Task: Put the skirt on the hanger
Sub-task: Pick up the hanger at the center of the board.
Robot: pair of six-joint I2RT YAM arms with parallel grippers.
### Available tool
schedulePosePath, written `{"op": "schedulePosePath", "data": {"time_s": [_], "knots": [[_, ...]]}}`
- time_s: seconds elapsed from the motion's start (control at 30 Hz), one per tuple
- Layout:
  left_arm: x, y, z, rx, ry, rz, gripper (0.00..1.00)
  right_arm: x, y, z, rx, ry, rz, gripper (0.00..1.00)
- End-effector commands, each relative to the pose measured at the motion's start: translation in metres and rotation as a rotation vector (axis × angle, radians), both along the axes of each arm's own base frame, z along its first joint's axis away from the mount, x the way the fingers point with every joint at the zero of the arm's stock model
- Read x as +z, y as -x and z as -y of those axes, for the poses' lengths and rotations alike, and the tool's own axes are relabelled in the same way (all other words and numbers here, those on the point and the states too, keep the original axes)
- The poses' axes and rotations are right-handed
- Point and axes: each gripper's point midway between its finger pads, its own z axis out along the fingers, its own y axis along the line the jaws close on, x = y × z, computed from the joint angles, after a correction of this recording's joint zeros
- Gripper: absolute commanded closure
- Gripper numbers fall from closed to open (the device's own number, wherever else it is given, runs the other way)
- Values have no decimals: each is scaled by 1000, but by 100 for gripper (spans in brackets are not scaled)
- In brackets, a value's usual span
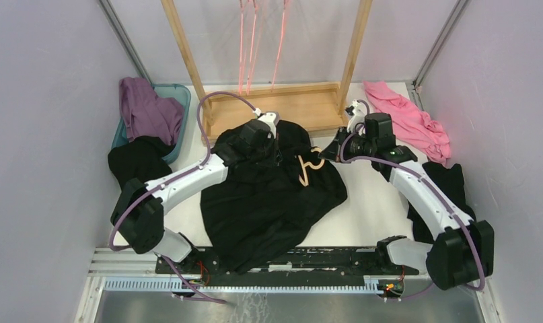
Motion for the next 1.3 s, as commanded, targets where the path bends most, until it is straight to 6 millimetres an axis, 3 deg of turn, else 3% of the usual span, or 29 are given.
{"op": "schedulePosePath", "data": {"time_s": [0.0, 0.17, 0.27, 0.43, 0.57, 0.63, 0.77, 0.93, 1.1, 1.27], "knots": [[63, -14, 2, -15, 63, 122, 97, 42, 8, 12, -16, 54, 82, 99], [86, -15, 5, -4, 115, 148, 97, 78, 13, 14, -10, 70, 143, 99], [106, -13, 19, -46, 185, 153, 97, 91, 18, 8, 22, 69, 156, 99], [132, 13, 49, -193, 317, 115, 97, 83, 20, 0, 44, 125, 141, 99], [142, 42, 49, -233, 337, 137, 96, 74, 16, -2, 41, 137, 122, 99], [146, 47, 45, -239, 327, 164, 84, 74, 15, -5, 46, 137, 123, 99], [139, 54, 50, -312, 282, 179, 61, 82, 15, -10, 51, 135, 139, 99], [127, 52, 54, -328, 261, 180, 58, 88, 17, -15, 63, 131, 147, 99], [97, 34, 51, -287, 151, 170, 58, 96, 19, -20, 74, 119, 161, 99], [90, 34, 61, -324, 154, 153, 59, 104, 20, -21, 79, 112, 176, 99]]}}
